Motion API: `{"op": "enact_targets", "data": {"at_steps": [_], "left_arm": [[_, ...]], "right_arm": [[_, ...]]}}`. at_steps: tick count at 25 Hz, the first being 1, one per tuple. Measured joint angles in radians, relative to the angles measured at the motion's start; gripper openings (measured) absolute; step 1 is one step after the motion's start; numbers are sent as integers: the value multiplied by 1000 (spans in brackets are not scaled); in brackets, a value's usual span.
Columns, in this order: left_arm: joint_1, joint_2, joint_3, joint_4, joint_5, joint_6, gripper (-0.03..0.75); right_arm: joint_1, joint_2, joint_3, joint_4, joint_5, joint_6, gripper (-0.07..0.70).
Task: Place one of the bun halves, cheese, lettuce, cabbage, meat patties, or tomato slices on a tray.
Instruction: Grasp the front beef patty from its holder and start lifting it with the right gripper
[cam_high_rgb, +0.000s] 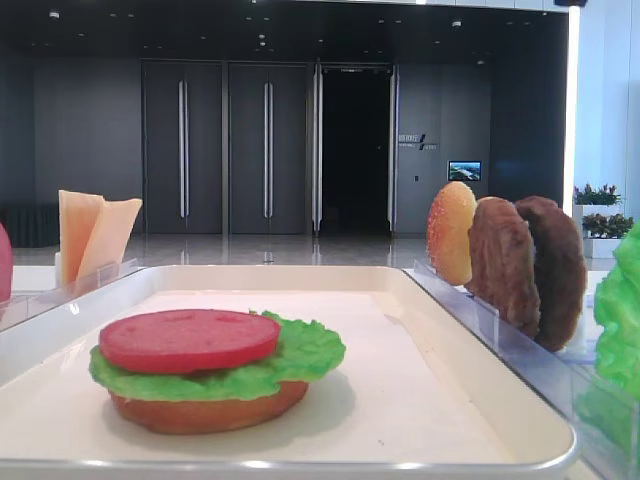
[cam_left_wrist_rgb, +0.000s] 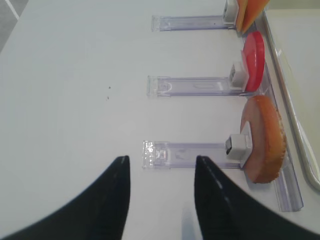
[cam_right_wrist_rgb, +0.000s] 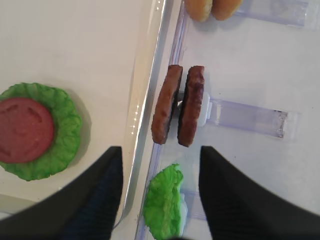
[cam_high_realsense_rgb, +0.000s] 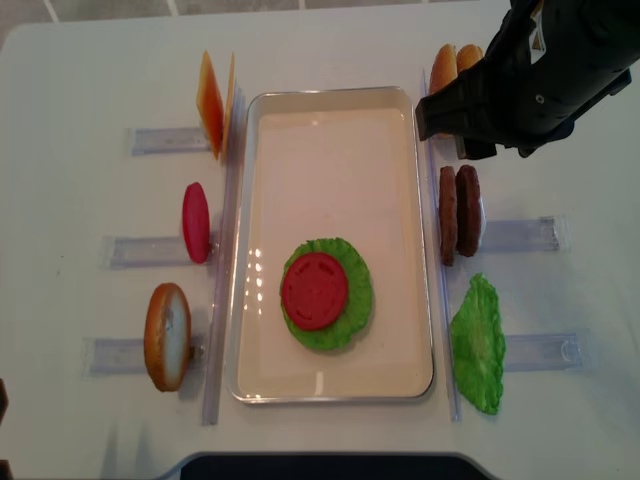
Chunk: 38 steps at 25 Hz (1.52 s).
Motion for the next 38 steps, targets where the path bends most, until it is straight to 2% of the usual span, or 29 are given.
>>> {"op": "enact_targets", "data": {"at_steps": [3, 7, 10, 15, 27, 38], "left_arm": [[0, 0, 0, 0, 0, 0, 327], [0, 0, 0, 0, 0, 0, 327], [0, 0, 0, 0, 0, 0, 327], [0, 0, 0, 0, 0, 0, 327], [0, 0, 0, 0, 0, 0, 327], [0, 0, 0, 0, 0, 0, 327]], "right_arm": [[0, 25, -1, 4, -9, 3, 375], [0, 40, -3, 44, -58, 2, 454], [0, 58, -3, 56, -71, 26, 473], [0, 117, -3, 57, -78, 75, 476], [-11, 221, -3, 66, -93, 78, 479], [-73, 255, -3, 64, -101, 78, 479]]}}
